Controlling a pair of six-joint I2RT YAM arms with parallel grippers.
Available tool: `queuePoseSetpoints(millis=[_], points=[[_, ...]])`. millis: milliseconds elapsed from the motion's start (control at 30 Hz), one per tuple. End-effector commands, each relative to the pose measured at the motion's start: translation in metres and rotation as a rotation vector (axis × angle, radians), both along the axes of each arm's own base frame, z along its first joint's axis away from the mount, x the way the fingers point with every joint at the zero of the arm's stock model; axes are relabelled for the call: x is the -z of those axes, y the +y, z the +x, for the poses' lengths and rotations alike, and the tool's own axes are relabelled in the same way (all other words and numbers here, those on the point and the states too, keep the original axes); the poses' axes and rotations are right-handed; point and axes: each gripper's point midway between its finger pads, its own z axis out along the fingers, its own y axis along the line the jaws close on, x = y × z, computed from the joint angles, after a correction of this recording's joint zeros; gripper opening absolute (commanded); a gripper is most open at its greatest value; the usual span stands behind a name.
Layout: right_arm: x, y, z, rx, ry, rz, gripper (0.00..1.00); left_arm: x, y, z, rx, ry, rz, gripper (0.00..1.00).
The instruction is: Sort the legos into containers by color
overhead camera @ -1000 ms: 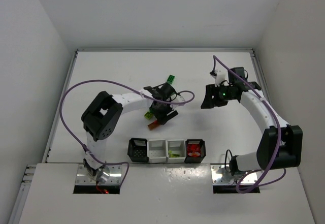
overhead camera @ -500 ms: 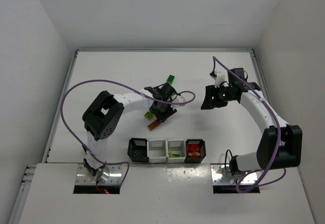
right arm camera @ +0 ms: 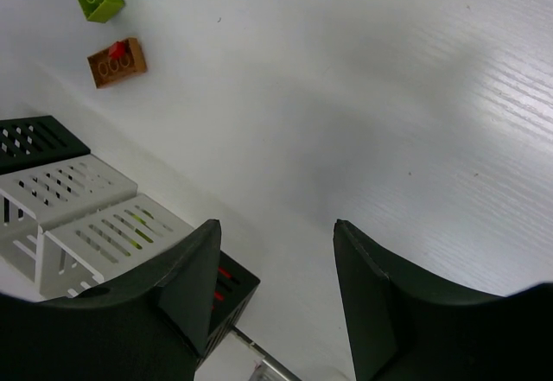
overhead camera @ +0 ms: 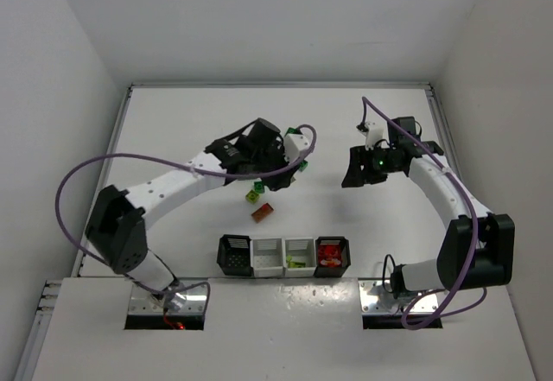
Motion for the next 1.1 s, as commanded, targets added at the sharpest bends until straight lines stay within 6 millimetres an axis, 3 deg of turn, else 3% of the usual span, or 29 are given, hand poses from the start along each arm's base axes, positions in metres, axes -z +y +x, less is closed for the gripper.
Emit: queuePoseSetpoints(millis=[0,67,133,200,233,300,433,600,633,700,767,900,1067], points=[[-0.013,0.003,0.007,-0.017,-0.061,0.022,0.56,-0.043,-0.019,-0.035,0.130,0.006,-0.141,0.23],[-0.010,0.003,0.007,-0.017,-0.052,0.021,0.56,-0.053,-0.025,-0.071,0.250,0.032,-0.154,0.23],[-0.011,0.004,0.007,-0.022,-0.051,0.029,0.56,-0.047,-0.034,-0.110,0.382,0.046,-0.114,0.23],[-0.011,0.007,0.008,-0.031,-0.051,0.029,0.56,-0.038,-0.036,-0.137,0.462,0.052,-0.077,0.23],[-0.011,0.007,0.008,-0.031,-0.051,0.029,0.56,-0.034,-0.040,-0.162,0.532,0.047,-0.065,0.23],[-0.008,0.007,0.008,-0.031,-0.040,0.029,0.56,-0.029,-0.042,-0.188,0.608,0.049,-0.043,0.23],[-0.008,0.007,0.008,-0.031,-0.040,0.029,0.56,-0.019,-0.043,-0.206,0.654,0.079,-0.009,0.23],[-0.007,0.005,0.009,-0.033,-0.046,0.017,0.56,-0.009,-0.046,-0.211,0.663,0.036,0.051,0.29],[-0.007,0.005,0.009,-0.033,-0.046,0.017,0.56,0.000,-0.042,-0.218,0.677,0.041,0.079,0.36],[-0.007,0.005,0.009,-0.033,-0.046,0.017,0.56,0.009,-0.040,-0.212,0.655,0.014,0.112,0.45],[-0.007,0.005,0.009,-0.033,-0.046,0.017,0.56,0.008,-0.042,-0.211,0.651,-0.007,0.117,0.54],[-0.007,0.010,0.005,-0.056,-0.041,0.023,0.56,0.002,-0.046,-0.190,0.545,-0.088,0.125,0.59],[-0.006,0.011,0.006,-0.066,-0.029,0.027,0.56,-0.011,-0.048,-0.145,0.358,-0.137,0.097,0.60]])
